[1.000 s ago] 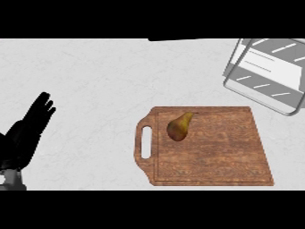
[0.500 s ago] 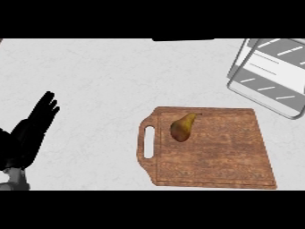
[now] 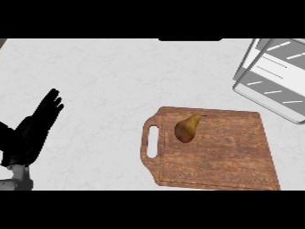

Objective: Pick the squash from the cutting board and place it in the tiered basket

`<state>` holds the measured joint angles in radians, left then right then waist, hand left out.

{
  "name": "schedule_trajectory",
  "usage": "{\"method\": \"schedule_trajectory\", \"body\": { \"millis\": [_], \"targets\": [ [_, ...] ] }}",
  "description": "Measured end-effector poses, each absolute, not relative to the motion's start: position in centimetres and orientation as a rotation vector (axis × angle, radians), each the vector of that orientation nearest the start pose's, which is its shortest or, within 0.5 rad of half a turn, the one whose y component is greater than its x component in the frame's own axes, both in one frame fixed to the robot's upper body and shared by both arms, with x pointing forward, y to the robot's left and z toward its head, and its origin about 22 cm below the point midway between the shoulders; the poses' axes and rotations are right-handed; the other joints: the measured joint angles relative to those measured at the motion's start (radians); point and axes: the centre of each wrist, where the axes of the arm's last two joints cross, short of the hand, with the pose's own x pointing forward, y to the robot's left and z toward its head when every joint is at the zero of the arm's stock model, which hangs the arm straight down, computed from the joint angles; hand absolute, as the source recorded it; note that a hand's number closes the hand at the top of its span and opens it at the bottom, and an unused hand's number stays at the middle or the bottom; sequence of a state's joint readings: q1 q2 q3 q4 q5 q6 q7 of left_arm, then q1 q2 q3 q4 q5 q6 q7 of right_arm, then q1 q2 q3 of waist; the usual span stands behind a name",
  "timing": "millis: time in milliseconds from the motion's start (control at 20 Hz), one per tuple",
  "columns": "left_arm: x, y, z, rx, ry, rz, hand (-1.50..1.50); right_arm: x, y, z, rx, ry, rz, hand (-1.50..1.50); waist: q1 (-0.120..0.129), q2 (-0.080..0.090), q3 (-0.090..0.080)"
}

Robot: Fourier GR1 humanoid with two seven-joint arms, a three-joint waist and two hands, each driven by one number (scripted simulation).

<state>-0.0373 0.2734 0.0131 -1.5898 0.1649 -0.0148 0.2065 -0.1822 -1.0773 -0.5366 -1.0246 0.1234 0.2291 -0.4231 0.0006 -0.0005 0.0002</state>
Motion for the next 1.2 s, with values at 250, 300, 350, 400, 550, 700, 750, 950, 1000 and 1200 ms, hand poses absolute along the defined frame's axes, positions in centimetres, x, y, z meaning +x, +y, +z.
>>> {"method": "schedule_trajectory", "body": {
  "millis": [250,300,350,400,550,700,750,950,1000,1200],
  "targets": [
    [25.4,28.9,3.0,0.077,-1.421,-0.097,0.0,24.3,-53.8,24.9,-1.037,-1.635,0.558,1.5,0.006,0.001,-0.001],
    [25.6,28.9,3.1,0.073,-1.422,-0.099,0.0,25.2,-52.9,25.1,-1.031,-1.637,0.558,1.5,0.008,0.001,-0.001],
    [25.5,29.0,2.9,0.073,-1.421,-0.103,0.0,26.0,-51.9,25.3,-1.025,-1.635,0.559,1.5,0.01,0.001,-0.001],
    [25.5,28.8,2.9,0.068,-1.419,-0.104,0.0,26.7,-51.0,25.6,-1.017,-1.631,0.555,1.5,0.011,0.001,-0.001],
    [26.0,28.6,2.8,0.061,-1.418,-0.104,0.0,28.8,-48.9,26.1,-0.999,-1.624,0.545,1.5,0.013,0.002,-0.001],
    [26.2,28.7,2.9,0.056,-1.415,-0.101,0.0,30.7,-47.1,26.6,-0.99,-1.611,0.543,1.5,0.015,0.003,-0.001],
    [26.2,29.0,2.9,0.058,-1.415,-0.102,0.0,31.3,-46.5,26.5,-0.987,-1.603,0.544,1.5,0.015,0.003,-0.001],
    [26.0,28.6,3.5,0.06,-1.417,-0.102,0.0,33.2,-44.2,26.0,-0.972,-1.559,0.547,1.5,0.014,0.002,-0.001],
    [26.1,28.7,3.7,0.062,-1.42,-0.098,0.0,33.7,-44.0,25.9,-0.972,-1.546,0.545,1.5,0.015,0.002,-0.001],
    [25.7,28.9,3.3,0.064,-1.422,-0.1,0.0,34.9,-43.2,25.4,-0.979,-1.515,0.547,1.5,0.009,-0.006,-0.006]
  ]
}}
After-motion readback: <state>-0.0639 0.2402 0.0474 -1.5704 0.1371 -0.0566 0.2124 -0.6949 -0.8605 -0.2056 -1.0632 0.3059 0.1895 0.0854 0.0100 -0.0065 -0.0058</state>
